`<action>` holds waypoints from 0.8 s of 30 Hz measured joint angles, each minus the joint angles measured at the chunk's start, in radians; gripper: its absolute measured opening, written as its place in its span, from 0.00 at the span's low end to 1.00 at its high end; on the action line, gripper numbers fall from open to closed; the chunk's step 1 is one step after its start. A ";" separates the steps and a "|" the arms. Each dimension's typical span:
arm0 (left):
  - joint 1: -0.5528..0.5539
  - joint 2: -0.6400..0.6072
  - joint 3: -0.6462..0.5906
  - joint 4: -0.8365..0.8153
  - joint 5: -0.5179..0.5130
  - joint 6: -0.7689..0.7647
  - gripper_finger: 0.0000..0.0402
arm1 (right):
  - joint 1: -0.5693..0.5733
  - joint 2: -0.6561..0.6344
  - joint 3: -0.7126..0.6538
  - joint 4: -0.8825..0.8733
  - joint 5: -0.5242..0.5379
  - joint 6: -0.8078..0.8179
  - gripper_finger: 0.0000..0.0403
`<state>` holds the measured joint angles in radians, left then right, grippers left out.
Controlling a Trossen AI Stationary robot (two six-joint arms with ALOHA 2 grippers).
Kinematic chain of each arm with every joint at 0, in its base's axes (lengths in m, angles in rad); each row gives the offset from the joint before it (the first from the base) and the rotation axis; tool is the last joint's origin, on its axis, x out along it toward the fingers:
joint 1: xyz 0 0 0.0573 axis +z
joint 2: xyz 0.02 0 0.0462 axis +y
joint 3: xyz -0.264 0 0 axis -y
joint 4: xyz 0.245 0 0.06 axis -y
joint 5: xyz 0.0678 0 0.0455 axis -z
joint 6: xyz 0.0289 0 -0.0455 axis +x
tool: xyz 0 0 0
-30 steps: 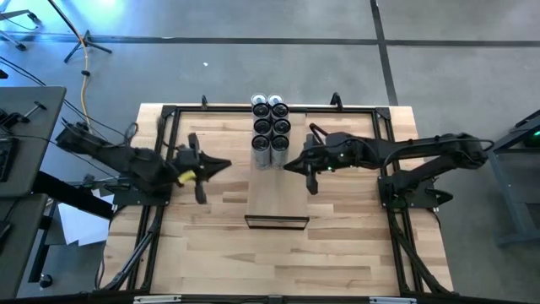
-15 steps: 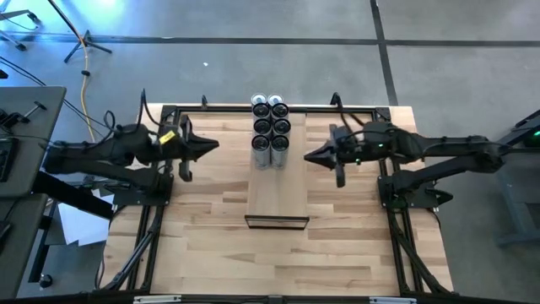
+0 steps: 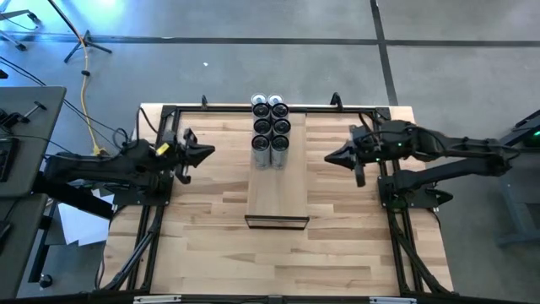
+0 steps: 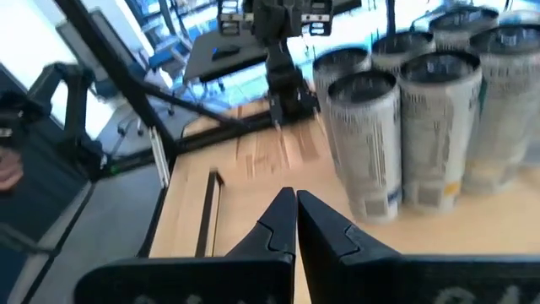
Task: Place canned beverage on shelf
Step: Return to Home Position
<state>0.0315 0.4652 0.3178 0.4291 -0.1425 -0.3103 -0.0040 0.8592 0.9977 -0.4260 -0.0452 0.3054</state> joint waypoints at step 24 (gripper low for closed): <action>0.000 -0.201 -0.306 0.161 -0.186 -0.163 0.00 | 0.000 -0.637 -0.585 0.299 -0.061 0.124 0.00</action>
<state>0.0315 0.2638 0.0120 0.5900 -0.3286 -0.4732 -0.0040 0.2217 0.4124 -0.1273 -0.1060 0.4290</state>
